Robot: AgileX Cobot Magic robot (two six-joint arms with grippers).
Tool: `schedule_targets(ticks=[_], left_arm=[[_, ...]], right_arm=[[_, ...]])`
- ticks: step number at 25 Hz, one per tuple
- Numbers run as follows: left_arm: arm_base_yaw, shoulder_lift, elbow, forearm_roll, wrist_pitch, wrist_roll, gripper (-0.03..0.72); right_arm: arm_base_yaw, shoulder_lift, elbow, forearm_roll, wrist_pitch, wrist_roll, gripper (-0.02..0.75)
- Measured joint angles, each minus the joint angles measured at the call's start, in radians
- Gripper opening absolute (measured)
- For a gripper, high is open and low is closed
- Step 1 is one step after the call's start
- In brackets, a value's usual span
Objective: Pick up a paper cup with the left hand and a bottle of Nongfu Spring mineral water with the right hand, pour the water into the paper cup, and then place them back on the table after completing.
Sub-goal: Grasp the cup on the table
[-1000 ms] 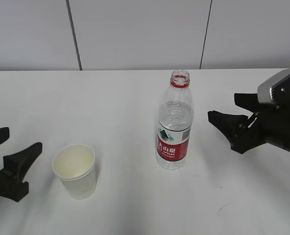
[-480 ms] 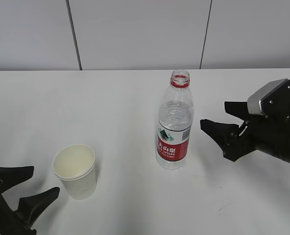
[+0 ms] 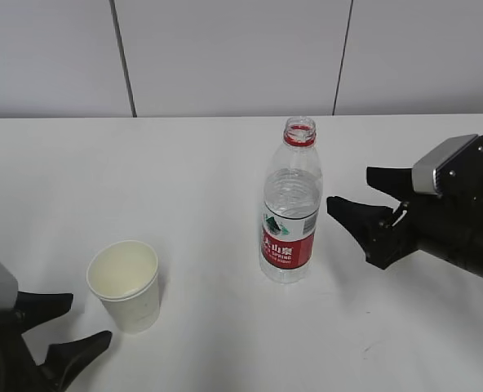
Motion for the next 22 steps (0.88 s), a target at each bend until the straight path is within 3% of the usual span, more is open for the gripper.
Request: schedule_targets(ticks=[7, 22], left_arm=[[0.000, 0.147, -0.109, 0.074, 0.001, 0.001, 0.520], [0.000, 0.157, -0.226, 0.119, 0.000, -0.008, 0.531]], right_arm=[[0.000, 0.019, 0.000, -0.014, -0.042, 0.000, 0.587], [0.000, 0.057, 0.000, -0.017, -0.070, -0.002, 0.587]])
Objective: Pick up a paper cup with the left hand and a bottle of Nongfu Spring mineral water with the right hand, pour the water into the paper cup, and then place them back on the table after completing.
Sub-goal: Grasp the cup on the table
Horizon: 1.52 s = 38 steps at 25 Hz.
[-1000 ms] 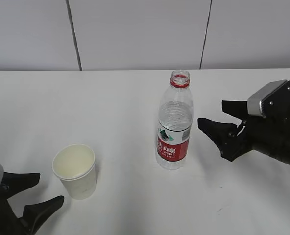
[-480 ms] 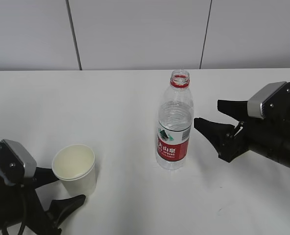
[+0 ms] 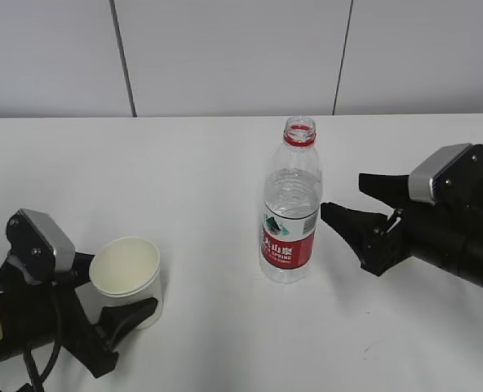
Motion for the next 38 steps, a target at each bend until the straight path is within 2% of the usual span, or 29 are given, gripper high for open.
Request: schedule_targets(ticks=[6, 15, 21, 27, 38], left_arm=[[0.000, 0.000, -0.011, 0.015, 0.001, -0.001, 0.528], [0.000, 0.000, -0.011, 0.019, 0.001, -0.001, 0.434], [0.000, 0.000, -0.011, 0.019, 0.000, -0.001, 0.412], [0.000, 0.000, -0.011, 0.019, 0.000, -0.001, 0.400], [0.000, 0.000, -0.011, 0.019, -0.001, -0.001, 0.396]], right_arm=[[0.000, 0.008, 0.000, -0.002, -0.020, 0.000, 0.587], [0.000, 0.008, 0.000, -0.002, -0.022, 0.000, 0.587], [0.000, 0.024, -0.002, -0.007, -0.026, -0.001, 0.587], [0.000, 0.104, -0.010, -0.103, -0.028, -0.086, 0.587], [0.000, 0.233, -0.108, -0.211, -0.030, -0.086, 0.587]])
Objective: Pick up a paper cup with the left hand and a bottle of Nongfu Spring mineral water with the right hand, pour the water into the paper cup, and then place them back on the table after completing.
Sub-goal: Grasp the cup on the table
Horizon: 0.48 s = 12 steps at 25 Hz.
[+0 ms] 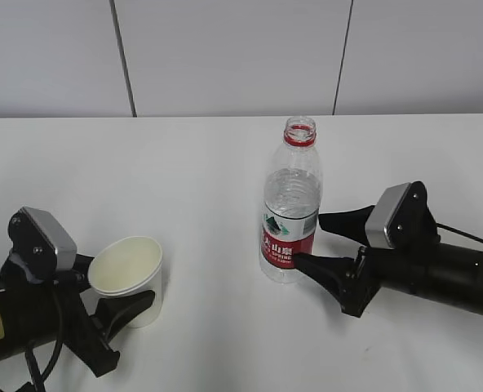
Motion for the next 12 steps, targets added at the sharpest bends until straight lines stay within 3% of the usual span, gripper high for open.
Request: schedule_targets(ticks=[12], left_arm=[[0.000, 0.000, 0.000, 0.000, 0.000, 0.000, 0.391]], right_arm=[[0.000, 0.059, -0.134, -0.123, 0.000, 0.068, 0.587]])
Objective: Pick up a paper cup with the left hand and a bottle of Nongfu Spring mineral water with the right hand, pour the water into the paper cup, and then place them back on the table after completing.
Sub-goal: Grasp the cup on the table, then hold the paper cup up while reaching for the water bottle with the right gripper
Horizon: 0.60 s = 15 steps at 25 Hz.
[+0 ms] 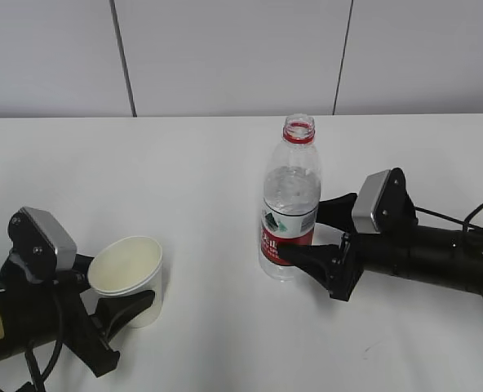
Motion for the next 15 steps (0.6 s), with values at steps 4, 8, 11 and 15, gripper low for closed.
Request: schedule_targets(ticks=[4, 8, 11, 15], left_arm=[[0.000, 0.000, 0.000, 0.000, 0.000, 0.000, 0.389], [0.000, 0.000, 0.000, 0.000, 0.000, 0.000, 0.389], [0.000, 0.000, 0.000, 0.000, 0.000, 0.000, 0.389], [0.000, 0.000, 0.000, 0.000, 0.000, 0.000, 0.389]], right_arm=[[0.000, 0.002, -0.036, -0.022, 0.000, 0.045, 0.587], [0.004, 0.018, -0.064, -0.029, -0.001, 0.085, 0.587], [0.019, 0.039, -0.088, -0.027, -0.009, 0.090, 0.587], [0.038, 0.060, -0.100, -0.009, -0.014, 0.096, 0.587]])
